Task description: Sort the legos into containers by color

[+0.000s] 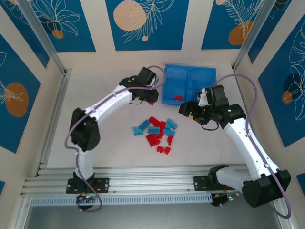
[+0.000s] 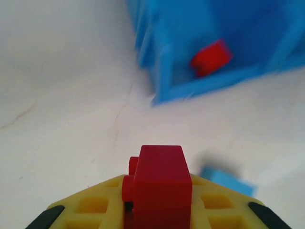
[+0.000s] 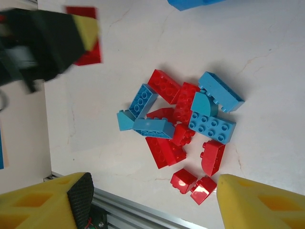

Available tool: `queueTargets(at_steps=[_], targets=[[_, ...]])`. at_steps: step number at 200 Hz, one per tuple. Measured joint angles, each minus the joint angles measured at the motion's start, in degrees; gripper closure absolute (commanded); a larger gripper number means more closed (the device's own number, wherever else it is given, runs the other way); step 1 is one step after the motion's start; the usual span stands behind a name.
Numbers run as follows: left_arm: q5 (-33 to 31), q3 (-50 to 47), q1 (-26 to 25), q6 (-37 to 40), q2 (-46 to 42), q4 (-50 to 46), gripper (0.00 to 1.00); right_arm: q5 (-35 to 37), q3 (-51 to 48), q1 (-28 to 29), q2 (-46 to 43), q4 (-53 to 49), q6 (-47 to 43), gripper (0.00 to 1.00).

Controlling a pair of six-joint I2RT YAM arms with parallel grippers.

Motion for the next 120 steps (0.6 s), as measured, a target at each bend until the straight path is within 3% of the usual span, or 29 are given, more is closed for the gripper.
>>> queueTargets(at_steps=[38,90,120], targets=[[2.34,6.36,-0.46,-7.19,0.74,7.93,0.84,1.11,0.0,-0.94,-0.98,0.28,0.83,0.29],[-0.74,32.89,-2.54,-8.96,22.73,7.72,0.8,4.52,0.46,-1.55,-1.29,-3.23,1.05,0.29],[-3.13,38.91,-3.54,-8.63,30.29,7.23,0.78,5.75,0.66,-1.73,-1.97,-5.18,1.01,0.3]])
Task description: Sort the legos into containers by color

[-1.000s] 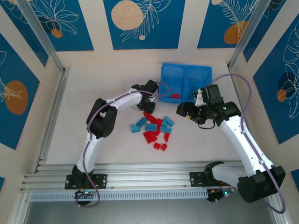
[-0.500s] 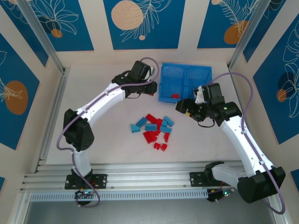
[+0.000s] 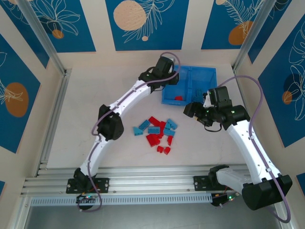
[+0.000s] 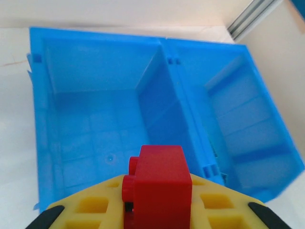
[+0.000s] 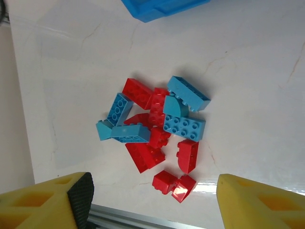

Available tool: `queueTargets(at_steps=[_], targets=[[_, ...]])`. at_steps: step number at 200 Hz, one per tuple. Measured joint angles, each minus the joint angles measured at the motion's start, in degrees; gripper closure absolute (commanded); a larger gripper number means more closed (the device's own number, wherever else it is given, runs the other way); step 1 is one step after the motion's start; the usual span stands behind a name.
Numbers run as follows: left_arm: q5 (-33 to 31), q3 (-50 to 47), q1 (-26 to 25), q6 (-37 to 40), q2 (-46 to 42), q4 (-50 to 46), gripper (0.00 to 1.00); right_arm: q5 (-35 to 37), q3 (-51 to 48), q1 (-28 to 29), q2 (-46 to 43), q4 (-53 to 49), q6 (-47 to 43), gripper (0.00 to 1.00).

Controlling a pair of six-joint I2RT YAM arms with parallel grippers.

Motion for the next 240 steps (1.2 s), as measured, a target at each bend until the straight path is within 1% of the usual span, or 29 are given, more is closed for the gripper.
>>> queueTargets(at_steps=[37,54,78,132,174,197,210,230,240], targets=[[-3.28,2.01,-1.22,1.18,4.83,0.17,0.78,1.49,0.07,-0.04,-1.46,-1.42,0.02,0.29],[-4.63,3.72,-1.64,1.29,7.04,0.13,0.72,1.81,0.11,-0.04,-1.92,-1.97,0.02,0.3],[-5.66,4.48,-1.86,1.62,8.85,0.0,0.68,2.34,0.44,-0.04,-2.36,-2.8,0.02,0.29],[-6.23,5.11,-1.86,2.78,9.62,-0.11,0.57,3.52,0.44,-0.04,-4.57,-3.67,0.02,0.3],[-6.12,5.84,-1.86,4.31,8.74,-0.46,0.57,3.5,0.44,-0.04,-4.79,-3.63,0.0,0.3],[-5.79,5.81,-1.86,5.86,5.55,-2.64,0.57,3.45,0.33,-0.04,-4.66,-3.13,-0.5,0.3],[-5.51,5.51,-1.88,7.65,2.03,-4.26,0.57,3.26,0.04,0.15,-4.48,-2.16,-1.6,0.29],[-5.25,1.86,-1.9,11.39,-6.97,-6.01,0.57,3.21,-0.59,1.6,-3.23,-0.48,-4.31,0.29],[-4.72,-1.81,-1.9,13.99,-13.27,-6.16,0.56,3.1,-0.85,3.08,-1.86,0.11,-6.19,0.29]])
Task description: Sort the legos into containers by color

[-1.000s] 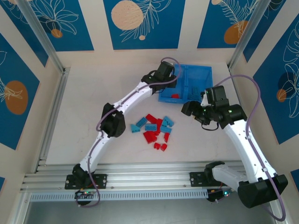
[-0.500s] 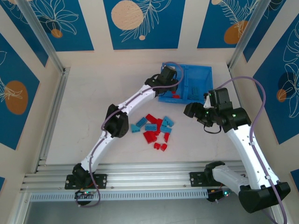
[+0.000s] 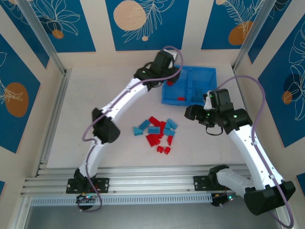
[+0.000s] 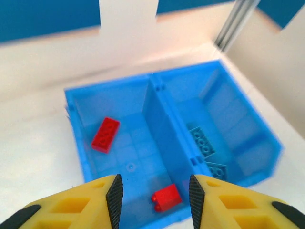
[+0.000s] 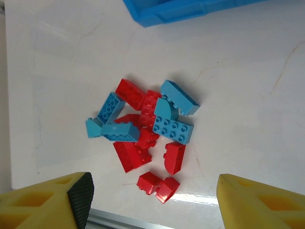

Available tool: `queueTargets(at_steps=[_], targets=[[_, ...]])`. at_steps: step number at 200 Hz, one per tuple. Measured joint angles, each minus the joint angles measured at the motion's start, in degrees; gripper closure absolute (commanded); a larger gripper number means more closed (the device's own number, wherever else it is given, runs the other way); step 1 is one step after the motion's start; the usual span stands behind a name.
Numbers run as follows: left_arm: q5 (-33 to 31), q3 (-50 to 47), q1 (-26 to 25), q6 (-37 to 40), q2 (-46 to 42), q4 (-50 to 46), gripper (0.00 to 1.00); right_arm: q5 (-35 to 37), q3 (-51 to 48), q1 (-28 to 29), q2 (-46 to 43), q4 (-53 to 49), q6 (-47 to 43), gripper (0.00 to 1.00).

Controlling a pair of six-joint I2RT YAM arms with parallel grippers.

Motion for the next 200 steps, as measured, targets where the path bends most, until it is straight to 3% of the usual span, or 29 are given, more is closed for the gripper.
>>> queueTargets(at_steps=[31,60,102,110,121,123,126,145,200], targets=[[2.27,-14.69,-0.02,8.7,-21.35,0.61,0.47,-0.81,-0.02,6.23,5.7,2.73,-6.99,0.28],[4.57,-32.0,-0.11,19.32,-40.74,3.23,0.18,-1.79,0.04,13.73,12.83,6.49,-16.63,0.24],[12.22,-53.42,-0.22,34.34,-60.76,-0.17,0.13,-1.55,2.86,21.66,25.29,9.84,-34.27,0.17],[14.12,-56.78,-0.26,36.28,-63.89,-1.79,0.01,-1.27,4.5,22.6,28.35,9.84,-37.22,0.16],[17.09,-60.7,-0.26,39.36,-67.8,-4.39,0.0,-0.72,6.97,23.34,32.61,9.79,-41.0,0.13],[17.59,-61.4,-0.26,39.47,-68.5,-4.96,0.0,-0.46,7.43,23.39,33.35,9.79,-41.64,0.05],[18.38,-62.23,-0.26,40.13,-69.42,-5.7,0.0,-0.28,8.09,23.45,34.45,9.84,-42.42,0.01],[22.16,-67.1,-0.28,42.14,-74.12,-9.7,0.0,0.83,11.5,23.47,40.26,9.81,-47.56,0.0],[24.61,-75.12,-0.28,41.99,-77.96,-10.64,0.0,1.66,16.5,23.54,49.18,8.28,-55.69,0.18]])
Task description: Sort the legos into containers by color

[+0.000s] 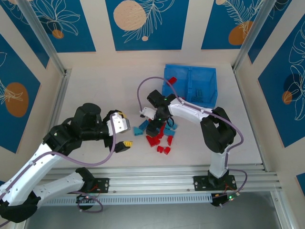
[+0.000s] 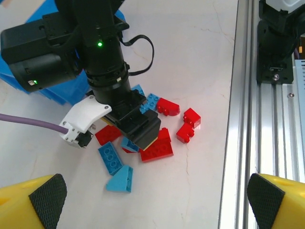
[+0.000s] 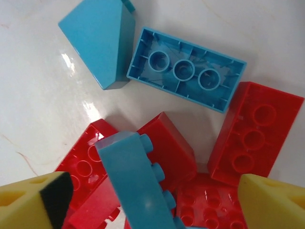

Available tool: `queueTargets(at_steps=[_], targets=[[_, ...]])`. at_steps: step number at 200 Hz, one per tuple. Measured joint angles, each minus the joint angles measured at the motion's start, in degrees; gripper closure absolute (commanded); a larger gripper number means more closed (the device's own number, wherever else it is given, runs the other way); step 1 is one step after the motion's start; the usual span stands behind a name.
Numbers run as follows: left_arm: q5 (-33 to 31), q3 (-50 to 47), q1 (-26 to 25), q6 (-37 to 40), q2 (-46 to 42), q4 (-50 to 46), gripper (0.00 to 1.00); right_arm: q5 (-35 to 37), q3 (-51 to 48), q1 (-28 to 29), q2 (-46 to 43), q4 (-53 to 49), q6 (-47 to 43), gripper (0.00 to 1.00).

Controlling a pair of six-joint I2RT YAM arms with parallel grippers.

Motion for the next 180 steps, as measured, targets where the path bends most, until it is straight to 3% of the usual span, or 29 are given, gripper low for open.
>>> queueTargets(at_steps=[40,61,73,126,180], targets=[[0.04,-1.33,0.0,0.46,0.63,0.55,0.0,1.57,0.04,0.57,1.36,-0.81,-1.66,0.3],[0.24,-2.51,0.0,0.83,0.74,0.96,0.0,3.34,-0.44,1.6,1.36,-0.63,-2.78,0.49],[0.26,-3.21,0.0,0.9,0.74,1.03,0.0,4.02,-1.03,1.95,1.36,-0.52,-2.86,0.55],[0.46,-4.33,0.0,2.43,1.81,2.23,0.0,5.38,-2.49,2.29,-1.29,0.74,-2.56,0.69],[1.01,-4.35,0.0,3.17,4.48,6.67,0.0,6.34,-6.64,1.27,-18.14,4.66,0.02,0.74]])
